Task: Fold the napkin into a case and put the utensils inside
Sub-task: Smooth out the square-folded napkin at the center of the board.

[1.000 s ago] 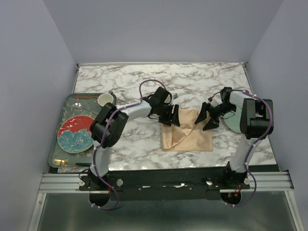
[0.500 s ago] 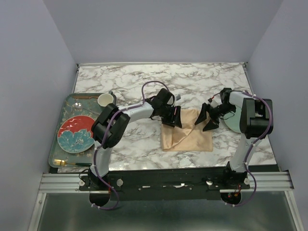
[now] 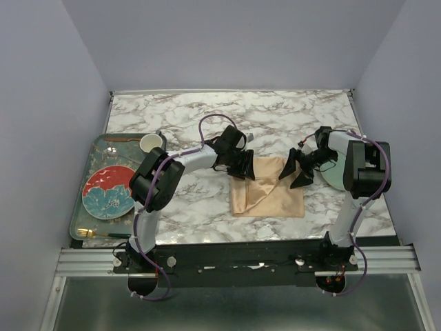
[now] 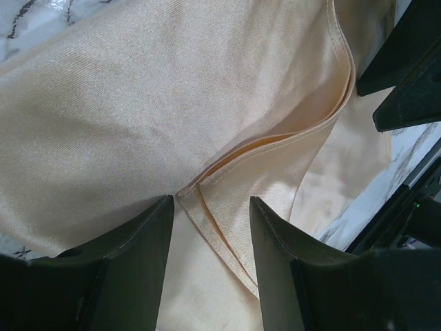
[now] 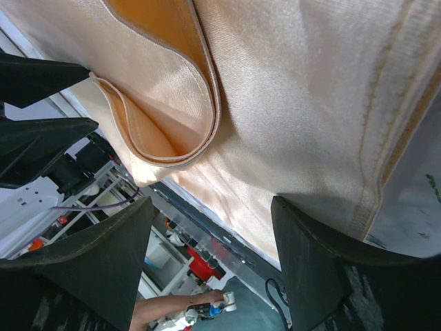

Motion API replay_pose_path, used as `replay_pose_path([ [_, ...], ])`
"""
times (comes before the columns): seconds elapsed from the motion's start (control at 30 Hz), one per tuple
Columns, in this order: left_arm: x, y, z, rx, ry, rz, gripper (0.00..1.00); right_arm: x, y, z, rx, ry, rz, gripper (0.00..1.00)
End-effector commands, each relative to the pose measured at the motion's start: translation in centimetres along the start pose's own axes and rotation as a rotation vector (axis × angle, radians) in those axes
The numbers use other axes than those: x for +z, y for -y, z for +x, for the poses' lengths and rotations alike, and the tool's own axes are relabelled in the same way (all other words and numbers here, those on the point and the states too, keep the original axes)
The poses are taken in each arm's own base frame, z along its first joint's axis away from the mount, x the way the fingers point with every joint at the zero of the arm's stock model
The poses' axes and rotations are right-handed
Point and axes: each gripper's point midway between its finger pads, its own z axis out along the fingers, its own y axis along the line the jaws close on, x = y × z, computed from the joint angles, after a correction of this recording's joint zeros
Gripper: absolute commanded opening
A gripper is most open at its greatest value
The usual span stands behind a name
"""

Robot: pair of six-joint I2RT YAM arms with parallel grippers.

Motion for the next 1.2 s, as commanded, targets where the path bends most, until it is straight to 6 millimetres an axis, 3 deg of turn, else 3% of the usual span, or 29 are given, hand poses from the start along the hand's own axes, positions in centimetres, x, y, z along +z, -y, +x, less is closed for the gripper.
replay_pose_path([
  [0.0,0.4,-0.5,-0.1,0.016,0.003,-0.023,0.55,0.3,1.0,-0.1,0.015,0.006,0.028,0.78],
  [0.27,0.6,0.9,0.2,0.012,-0.013,0.03,0.4,0.4,1.1,-0.1,0.018,0.003,0.028,0.77],
  [0.57,0.3,4.1,0.2,0.067,-0.002,0.102,0.19,0.4,1.0,-0.1,0.02,0.003,0.021,0.77],
  [0.63,0.3,4.0,0.3,0.067,-0.001,0.099,0.18,0.2,0.7,-0.1,0.013,0.006,0.01,0.77],
  [0.73,-0.3,4.3,-0.5,0.105,0.032,0.106,0.24,0.0,0.0,-0.3,-0.002,0.015,-0.011,0.77],
  [0.87,-1.5,4.7,-1.6,0.208,0.031,0.125,0.54,-0.9,-1.4,-0.5,-0.024,0.04,-0.053,0.76],
  [0.97,-2.0,4.7,-1.6,0.298,0.021,0.143,0.64,-1.4,-2.2,-0.7,-0.034,0.058,-0.075,0.73],
  [1.17,-2.5,4.7,-2.0,0.385,0.022,0.15,0.65,-2.1,-3.2,-1.9,-0.047,0.103,-0.086,0.66],
])
